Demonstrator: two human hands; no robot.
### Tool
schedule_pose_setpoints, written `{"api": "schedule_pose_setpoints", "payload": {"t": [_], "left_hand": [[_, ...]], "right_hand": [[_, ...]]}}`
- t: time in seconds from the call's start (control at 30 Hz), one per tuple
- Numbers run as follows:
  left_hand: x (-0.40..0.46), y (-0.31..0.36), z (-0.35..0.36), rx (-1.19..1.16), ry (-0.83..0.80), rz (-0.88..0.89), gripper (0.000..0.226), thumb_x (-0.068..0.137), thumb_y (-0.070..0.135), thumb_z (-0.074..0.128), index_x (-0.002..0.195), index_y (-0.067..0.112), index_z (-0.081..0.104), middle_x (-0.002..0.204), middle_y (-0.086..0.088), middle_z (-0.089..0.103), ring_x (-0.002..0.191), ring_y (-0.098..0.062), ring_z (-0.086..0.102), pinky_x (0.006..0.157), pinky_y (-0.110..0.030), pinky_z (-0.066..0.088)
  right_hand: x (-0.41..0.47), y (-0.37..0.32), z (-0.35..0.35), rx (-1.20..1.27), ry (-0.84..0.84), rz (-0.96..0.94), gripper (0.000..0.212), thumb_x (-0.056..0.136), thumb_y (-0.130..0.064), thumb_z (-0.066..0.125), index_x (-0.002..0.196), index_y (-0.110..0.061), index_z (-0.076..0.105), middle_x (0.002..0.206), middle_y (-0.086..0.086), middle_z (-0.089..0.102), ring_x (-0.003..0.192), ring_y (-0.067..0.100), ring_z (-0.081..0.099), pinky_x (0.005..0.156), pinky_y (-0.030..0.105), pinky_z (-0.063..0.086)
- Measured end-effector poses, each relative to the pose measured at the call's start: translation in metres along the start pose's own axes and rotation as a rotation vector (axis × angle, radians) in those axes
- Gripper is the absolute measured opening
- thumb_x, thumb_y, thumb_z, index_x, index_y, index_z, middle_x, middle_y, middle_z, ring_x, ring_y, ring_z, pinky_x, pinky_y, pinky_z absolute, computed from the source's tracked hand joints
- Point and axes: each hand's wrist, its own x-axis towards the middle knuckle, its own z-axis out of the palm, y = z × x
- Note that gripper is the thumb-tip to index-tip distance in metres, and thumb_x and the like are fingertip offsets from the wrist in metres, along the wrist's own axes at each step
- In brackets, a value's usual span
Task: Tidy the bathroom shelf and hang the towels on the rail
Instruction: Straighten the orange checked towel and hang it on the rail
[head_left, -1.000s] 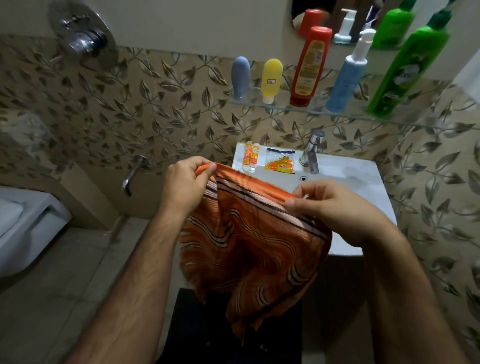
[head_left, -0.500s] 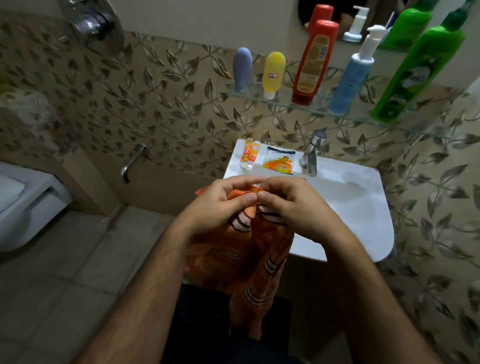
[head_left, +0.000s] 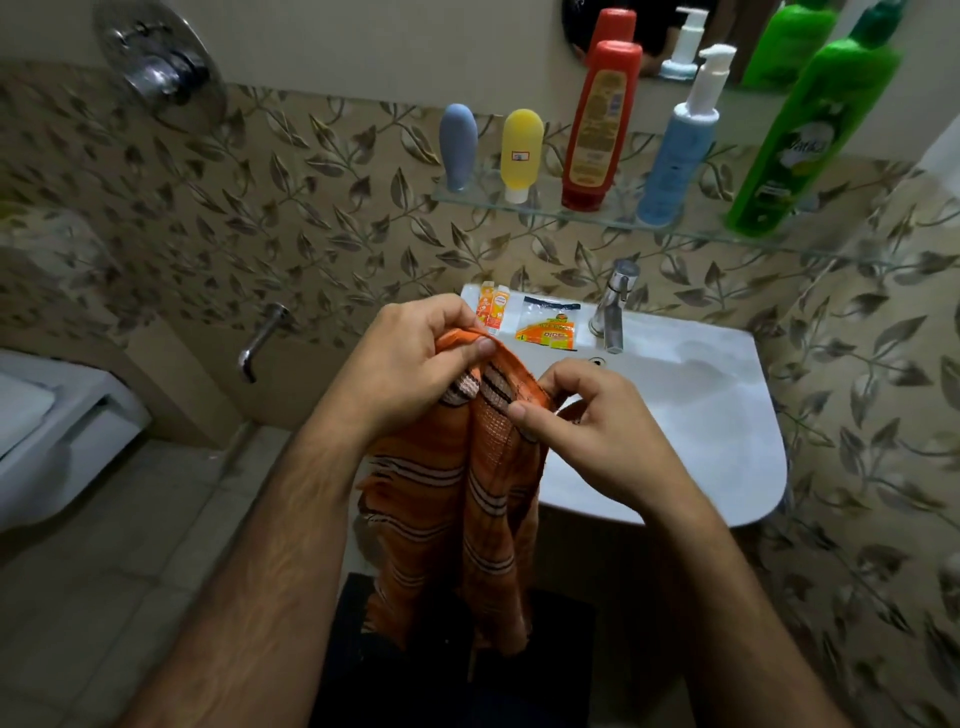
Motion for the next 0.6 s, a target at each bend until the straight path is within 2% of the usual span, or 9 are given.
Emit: {"api": "schedule_pose_setpoints", "payload": {"t": [0.07,0.17,0.3,0.4,0.5,0.6], "left_hand": [[0.002,0.002,-0.001,0.011,0.031,-0.003,0.01,0.085,0.024,0.073,0.08,0.027,0.065,0.075,0.011,0.068,0.072,-0.003,0.061,0.064,-0.014,0.043],[0.005,0.004,0.0,0.002,0.072,-0.035,0.008,0.086,0.022,0.072,0.082,0.024,0.065,0.075,0.013,0.066,0.071,0.003,0.06,0.063,-0.009,0.04],[0.009,0.005,0.004,-0.007,0.147,-0.079,0.007,0.085,0.02,0.071,0.081,0.021,0.066,0.073,0.015,0.064,0.068,0.009,0.057,0.062,-0.008,0.04],[0.01,-0.002,0.006,-0.008,0.199,-0.142,0.008,0.086,0.021,0.071,0.08,0.023,0.065,0.072,0.015,0.064,0.067,0.007,0.057,0.064,-0.012,0.042],[0.008,-0.019,0.006,-0.055,0.278,-0.267,0.006,0.087,0.021,0.069,0.082,0.018,0.067,0.075,0.01,0.066,0.071,-0.004,0.061,0.068,-0.021,0.047],[-0.002,-0.034,0.012,-0.078,0.281,-0.38,0.008,0.088,0.021,0.069,0.082,0.016,0.067,0.073,0.009,0.066,0.069,-0.008,0.061,0.065,-0.019,0.046]], "right_hand": [[-0.003,0.001,0.005,0.073,0.032,-0.008,0.025,0.077,-0.043,0.072,0.071,-0.021,0.063,0.07,-0.002,0.064,0.067,0.016,0.063,0.059,0.041,0.054],[-0.005,0.004,0.011,0.205,0.025,0.043,0.029,0.076,-0.041,0.071,0.067,-0.015,0.063,0.062,-0.002,0.064,0.059,0.012,0.057,0.056,0.03,0.044],[-0.003,0.016,0.014,0.428,-0.212,0.205,0.032,0.082,-0.034,0.067,0.076,-0.002,0.063,0.072,0.009,0.061,0.07,0.019,0.054,0.068,0.034,0.04],[-0.009,0.023,0.013,0.545,-0.277,0.283,0.039,0.087,-0.032,0.061,0.091,0.007,0.063,0.081,0.013,0.062,0.074,0.022,0.057,0.068,0.03,0.045],[-0.019,0.02,0.006,0.6,-0.306,0.362,0.038,0.088,-0.028,0.067,0.099,0.009,0.065,0.085,0.016,0.067,0.074,0.022,0.062,0.063,0.023,0.05],[-0.023,0.01,-0.012,0.473,-0.229,0.354,0.029,0.085,-0.031,0.07,0.089,-0.002,0.072,0.08,0.011,0.072,0.072,0.018,0.065,0.068,0.028,0.05]]}}
